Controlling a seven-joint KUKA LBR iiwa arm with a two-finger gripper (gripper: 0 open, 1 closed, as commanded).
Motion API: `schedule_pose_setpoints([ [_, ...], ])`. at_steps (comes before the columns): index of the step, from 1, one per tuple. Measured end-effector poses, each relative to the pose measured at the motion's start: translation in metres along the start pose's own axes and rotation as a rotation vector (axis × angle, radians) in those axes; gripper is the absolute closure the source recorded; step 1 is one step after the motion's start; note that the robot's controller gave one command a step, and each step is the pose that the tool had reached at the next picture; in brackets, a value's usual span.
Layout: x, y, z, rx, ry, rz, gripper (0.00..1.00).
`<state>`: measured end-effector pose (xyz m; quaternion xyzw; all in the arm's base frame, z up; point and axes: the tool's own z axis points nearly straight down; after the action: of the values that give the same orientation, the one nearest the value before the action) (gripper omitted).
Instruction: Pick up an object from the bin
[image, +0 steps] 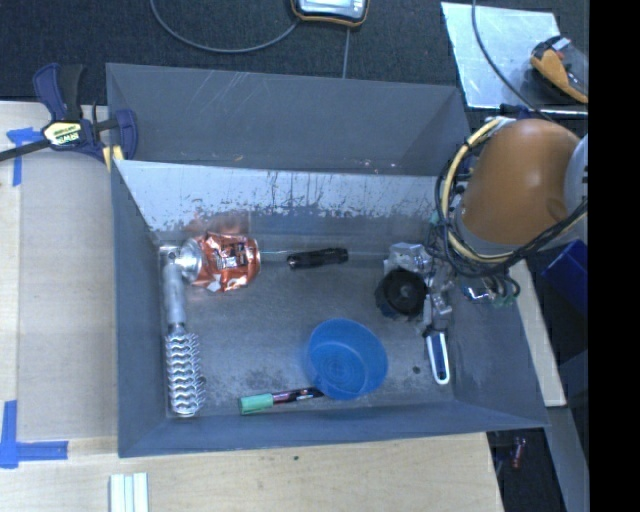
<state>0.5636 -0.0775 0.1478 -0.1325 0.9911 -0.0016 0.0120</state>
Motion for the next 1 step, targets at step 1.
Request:
schedule_pose_setpoints([
  [1,0.0105,0.0108,0.0459,-0.001,0.006,0.079,1.0],
])
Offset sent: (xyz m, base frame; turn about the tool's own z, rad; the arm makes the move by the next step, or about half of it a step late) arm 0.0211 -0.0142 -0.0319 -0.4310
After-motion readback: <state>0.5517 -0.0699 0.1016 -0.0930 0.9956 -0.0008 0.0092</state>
